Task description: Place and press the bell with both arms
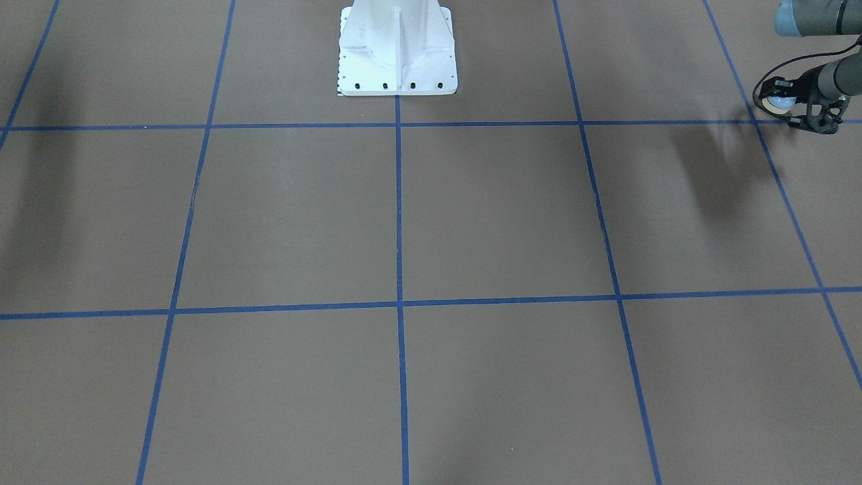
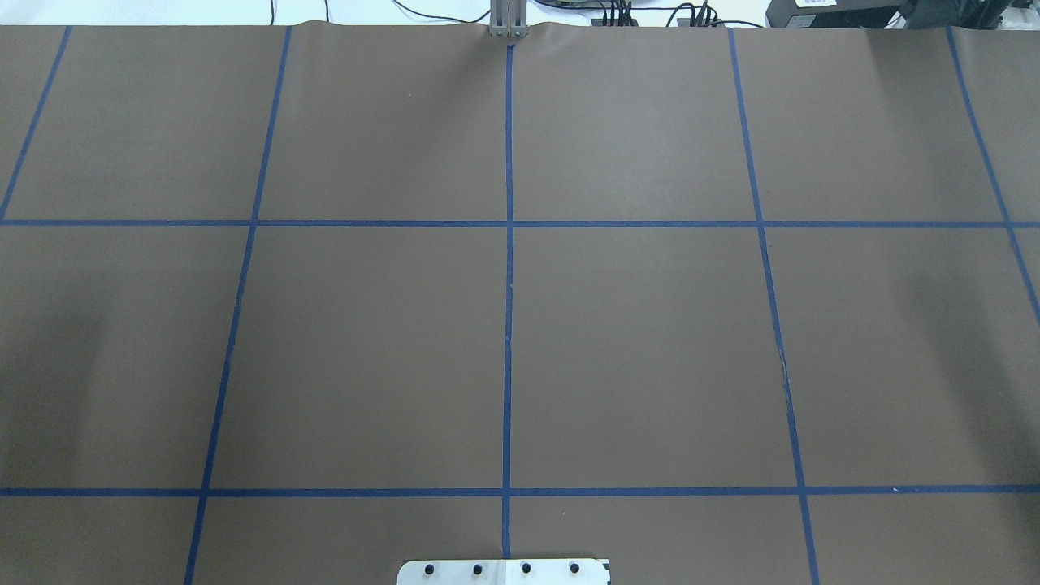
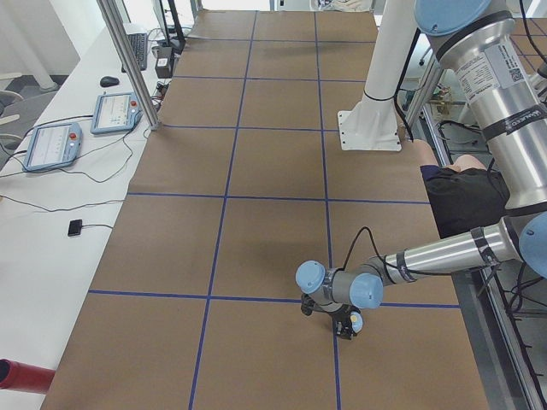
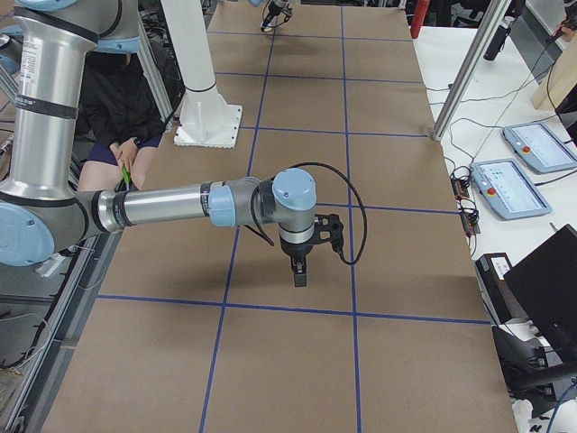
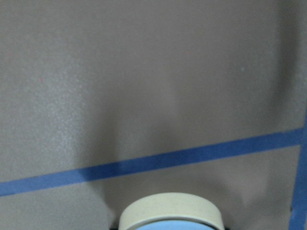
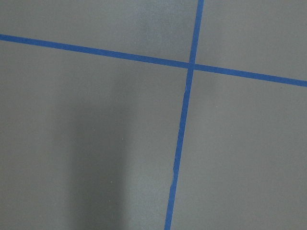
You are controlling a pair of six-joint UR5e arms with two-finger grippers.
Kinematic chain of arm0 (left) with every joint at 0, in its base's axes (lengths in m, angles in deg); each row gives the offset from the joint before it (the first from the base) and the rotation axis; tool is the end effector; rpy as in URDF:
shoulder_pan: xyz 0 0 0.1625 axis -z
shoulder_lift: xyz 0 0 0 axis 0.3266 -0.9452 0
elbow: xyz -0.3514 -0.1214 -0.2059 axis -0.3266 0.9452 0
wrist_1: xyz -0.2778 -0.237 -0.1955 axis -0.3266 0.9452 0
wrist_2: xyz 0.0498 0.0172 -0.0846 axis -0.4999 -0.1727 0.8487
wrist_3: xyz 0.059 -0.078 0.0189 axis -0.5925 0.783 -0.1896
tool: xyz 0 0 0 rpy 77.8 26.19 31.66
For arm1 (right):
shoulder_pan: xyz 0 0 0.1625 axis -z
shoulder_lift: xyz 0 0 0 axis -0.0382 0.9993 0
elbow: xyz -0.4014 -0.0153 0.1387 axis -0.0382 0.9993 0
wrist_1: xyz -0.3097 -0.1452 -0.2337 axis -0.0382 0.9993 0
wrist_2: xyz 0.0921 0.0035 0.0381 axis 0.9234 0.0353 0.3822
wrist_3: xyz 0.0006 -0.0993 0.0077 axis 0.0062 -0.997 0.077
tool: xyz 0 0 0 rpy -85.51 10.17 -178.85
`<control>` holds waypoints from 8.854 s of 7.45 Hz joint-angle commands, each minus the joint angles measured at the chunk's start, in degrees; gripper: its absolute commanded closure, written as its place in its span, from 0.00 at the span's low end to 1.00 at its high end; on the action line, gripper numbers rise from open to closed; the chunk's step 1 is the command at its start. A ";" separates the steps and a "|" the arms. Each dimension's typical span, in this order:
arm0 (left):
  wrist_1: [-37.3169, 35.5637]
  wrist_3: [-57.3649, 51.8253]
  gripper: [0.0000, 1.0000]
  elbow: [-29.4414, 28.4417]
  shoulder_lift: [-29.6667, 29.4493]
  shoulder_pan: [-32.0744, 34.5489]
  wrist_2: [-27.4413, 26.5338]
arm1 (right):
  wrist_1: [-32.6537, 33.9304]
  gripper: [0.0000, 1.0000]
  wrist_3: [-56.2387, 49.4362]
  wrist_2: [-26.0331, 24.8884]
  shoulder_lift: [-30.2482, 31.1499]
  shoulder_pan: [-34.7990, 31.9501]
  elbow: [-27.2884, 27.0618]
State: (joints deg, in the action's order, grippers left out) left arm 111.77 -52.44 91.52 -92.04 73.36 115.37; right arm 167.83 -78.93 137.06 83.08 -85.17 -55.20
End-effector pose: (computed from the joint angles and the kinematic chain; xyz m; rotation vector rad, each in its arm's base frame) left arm 0.0962 -0.2387 0.7951 -0.3835 0.7290 0.4678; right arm 0.0475 -0.4088 0.5802 0.1038 -0.7387 -0.1086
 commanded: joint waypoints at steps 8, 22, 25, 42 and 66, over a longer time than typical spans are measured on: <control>-35.50 7.41 0.86 17.94 -26.53 2.12 2.14 | -2.53 0.00 0.12 0.26 -0.44 0.00 -0.18; -13.98 61.01 0.85 -42.68 -93.74 -15.26 -5.92 | -5.89 0.00 0.65 5.01 -5.89 2.90 -0.01; -13.68 61.12 0.41 -43.41 -94.00 -16.24 -9.37 | -5.80 0.00 0.65 4.92 -5.89 2.90 -0.01; -32.40 -10.61 0.00 11.88 -39.11 23.53 -9.37 | 7.82 0.01 38.74 -7.88 -46.55 32.92 5.25; -18.43 -21.86 0.00 10.73 -10.16 41.86 -1.46 | -11.78 1.00 59.27 -22.94 -72.34 53.35 48.33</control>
State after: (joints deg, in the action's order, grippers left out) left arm 93.34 -74.30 102.26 -102.20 115.21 113.91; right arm 155.99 -19.78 114.16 10.88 -31.84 -6.87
